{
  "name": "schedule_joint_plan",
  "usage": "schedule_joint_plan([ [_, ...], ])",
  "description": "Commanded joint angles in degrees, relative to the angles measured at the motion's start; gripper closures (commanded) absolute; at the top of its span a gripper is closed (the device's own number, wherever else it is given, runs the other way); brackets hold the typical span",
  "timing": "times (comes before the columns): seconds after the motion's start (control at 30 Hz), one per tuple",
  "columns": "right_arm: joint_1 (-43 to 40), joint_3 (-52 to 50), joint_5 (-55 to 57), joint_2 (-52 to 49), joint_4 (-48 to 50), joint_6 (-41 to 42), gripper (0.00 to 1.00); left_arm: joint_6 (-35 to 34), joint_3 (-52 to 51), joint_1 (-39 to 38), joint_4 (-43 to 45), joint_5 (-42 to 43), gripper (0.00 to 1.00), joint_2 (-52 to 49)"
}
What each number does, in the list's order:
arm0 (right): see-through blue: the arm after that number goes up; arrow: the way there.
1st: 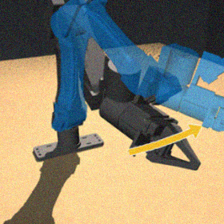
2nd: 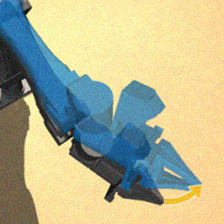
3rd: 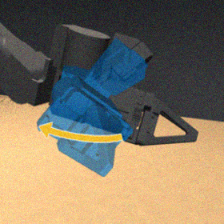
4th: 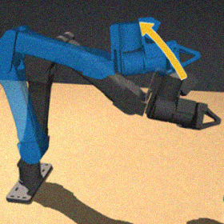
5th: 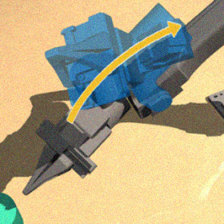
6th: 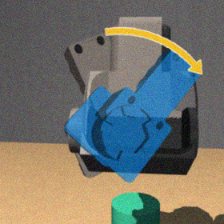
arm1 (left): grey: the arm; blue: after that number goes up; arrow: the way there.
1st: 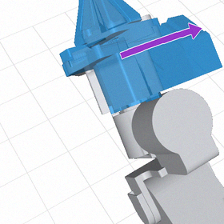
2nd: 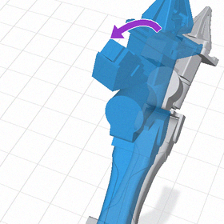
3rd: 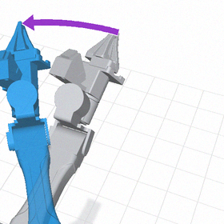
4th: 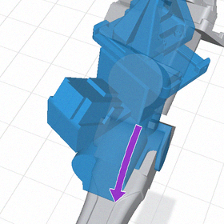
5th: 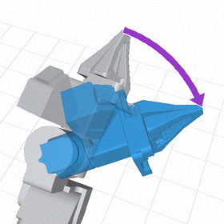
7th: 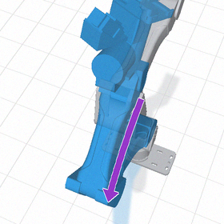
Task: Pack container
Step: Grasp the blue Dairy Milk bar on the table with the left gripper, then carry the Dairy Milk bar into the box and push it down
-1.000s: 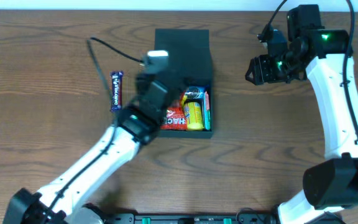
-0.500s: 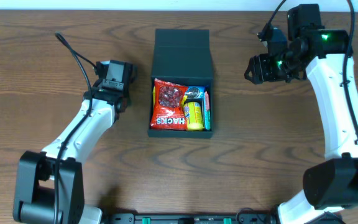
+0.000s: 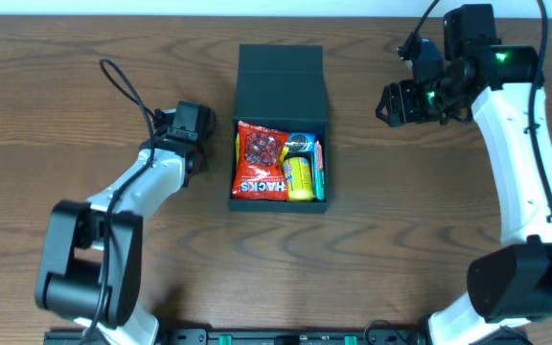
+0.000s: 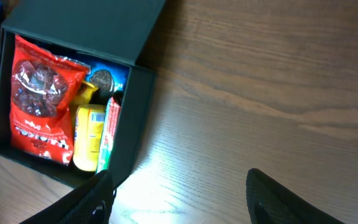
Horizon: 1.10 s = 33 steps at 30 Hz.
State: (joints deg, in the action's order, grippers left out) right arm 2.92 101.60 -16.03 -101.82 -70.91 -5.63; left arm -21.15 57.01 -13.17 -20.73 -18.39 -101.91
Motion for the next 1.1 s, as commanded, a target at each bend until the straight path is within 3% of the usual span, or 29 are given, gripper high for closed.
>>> schedule_joint_plan([
  [0.0,-0.26,-0.15,0.39,1.01,-0.09,-0.92,0.32,1.77,-0.68,0.5,1.81,0.07,0.31,-2.93],
  [0.27,-0.28,-0.13,1.25,1.01,-0.61,-0.92,0.32,3.85,-0.68,0.52,5.81,0.48,0.33,-4.63],
  [0.63,-0.26,-0.15,1.22,1.01,-0.66,-0.92,0.31,7.76,-0.68,4.04,6.43,11.61,0.33,-6.54],
  [0.77,-0.26,-0.15,1.22,1.01,-0.63,-0.92,0.31,7.91,-0.68,5.81,6.45,15.17,0.39,-6.51],
  [0.87,-0.26,-0.15,1.22,1.01,-0.57,-0.92,0.31,9.51,-0.68,6.12,5.99,15.5,0.56,-6.51],
  [1.0,-0.26,-0.15,1.22,1.01,-0.42,-0.9,0.31,10.27,-0.68,6.12,5.64,15.45,0.59,-6.51],
  [1.07,-0.26,-0.13,1.22,1.01,-0.39,-0.9,0.31,10.49,-0.66,6.12,5.75,15.45,0.64,-6.51],
])
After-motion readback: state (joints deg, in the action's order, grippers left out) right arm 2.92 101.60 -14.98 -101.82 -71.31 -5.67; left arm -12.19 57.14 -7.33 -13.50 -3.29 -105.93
